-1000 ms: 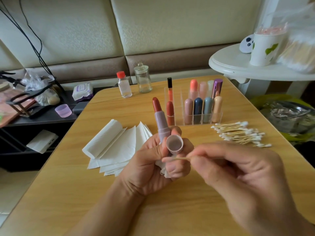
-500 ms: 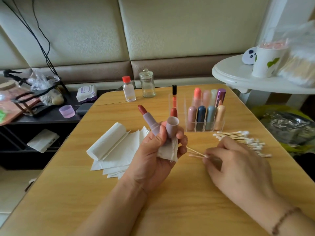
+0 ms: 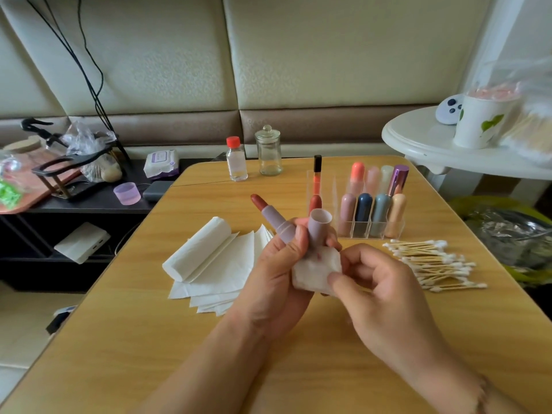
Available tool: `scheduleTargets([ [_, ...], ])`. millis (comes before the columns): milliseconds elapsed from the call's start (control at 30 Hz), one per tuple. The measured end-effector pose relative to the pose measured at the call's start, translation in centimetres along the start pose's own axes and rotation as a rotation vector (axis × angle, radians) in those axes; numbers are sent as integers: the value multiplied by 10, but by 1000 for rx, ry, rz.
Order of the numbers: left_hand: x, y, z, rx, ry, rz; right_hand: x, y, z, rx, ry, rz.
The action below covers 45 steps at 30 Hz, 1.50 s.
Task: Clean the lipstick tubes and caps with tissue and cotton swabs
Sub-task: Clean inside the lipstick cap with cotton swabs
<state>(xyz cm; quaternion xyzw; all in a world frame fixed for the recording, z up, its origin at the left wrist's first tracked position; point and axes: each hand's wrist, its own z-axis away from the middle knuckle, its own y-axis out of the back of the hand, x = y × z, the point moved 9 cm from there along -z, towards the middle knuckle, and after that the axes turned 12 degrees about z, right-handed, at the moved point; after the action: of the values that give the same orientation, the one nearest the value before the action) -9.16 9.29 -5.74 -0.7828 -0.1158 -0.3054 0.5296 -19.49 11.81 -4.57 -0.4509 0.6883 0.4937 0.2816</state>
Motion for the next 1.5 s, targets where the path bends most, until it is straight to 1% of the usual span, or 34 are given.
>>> scheduleTargets([
  [100,5,2,0,45,-30,-21,6,8,1,27,-34,8],
  [167,8,6,0,87,-59,-31,6,13,2,75,-6,66],
  [233,7,10,-1,124,-70,4,-2,19,3,158,113,259],
  [300,3,10,-2,127,-56,66,-16,17,6,203,249,414],
  [367,-1,5,-2,95,-17,140,-25,8,12,193,365,454],
  [400,-3,3,-2,82,3,168,-27,3,14,164,382,444],
  [500,-3,4,0,90,15,155,-27,-2,15,92,361,345],
  [600,1,7,-1,110,-31,140,-22,6,10,153,327,252],
  [667,1,7,-2,103,-42,140,-11,10,6,164,213,150],
  [733,2,6,-2,97,-49,142,1,9,4,115,60,-11],
  [767,2,5,-2,91,-52,139,5,8,4,95,3,-53],
  [833,3,4,-2,81,-54,122,13,6,2,45,-69,-88],
  [900,4,5,-2,83,-68,71,17,6,0,19,-91,-105],
  [967,5,8,-2,110,-82,3,19,14,-2,51,-103,-141],
  [1033,5,11,-3,131,-81,-68,14,30,-4,119,-99,-248],
  [1067,4,11,-2,135,-78,-114,8,41,-6,156,-51,-248],
  [1133,0,10,-2,123,-67,-215,-12,57,-6,192,94,-126],
  [1200,-4,8,-2,92,-65,-292,-26,63,-6,174,184,-2],
  [1333,-9,5,-2,38,-67,-357,-26,63,-7,99,186,83],
  [1433,-11,3,-2,-3,-60,-390,-21,67,-8,107,188,131],
  [1500,-13,3,-2,2,-61,-401,-22,67,-6,93,213,191],
])
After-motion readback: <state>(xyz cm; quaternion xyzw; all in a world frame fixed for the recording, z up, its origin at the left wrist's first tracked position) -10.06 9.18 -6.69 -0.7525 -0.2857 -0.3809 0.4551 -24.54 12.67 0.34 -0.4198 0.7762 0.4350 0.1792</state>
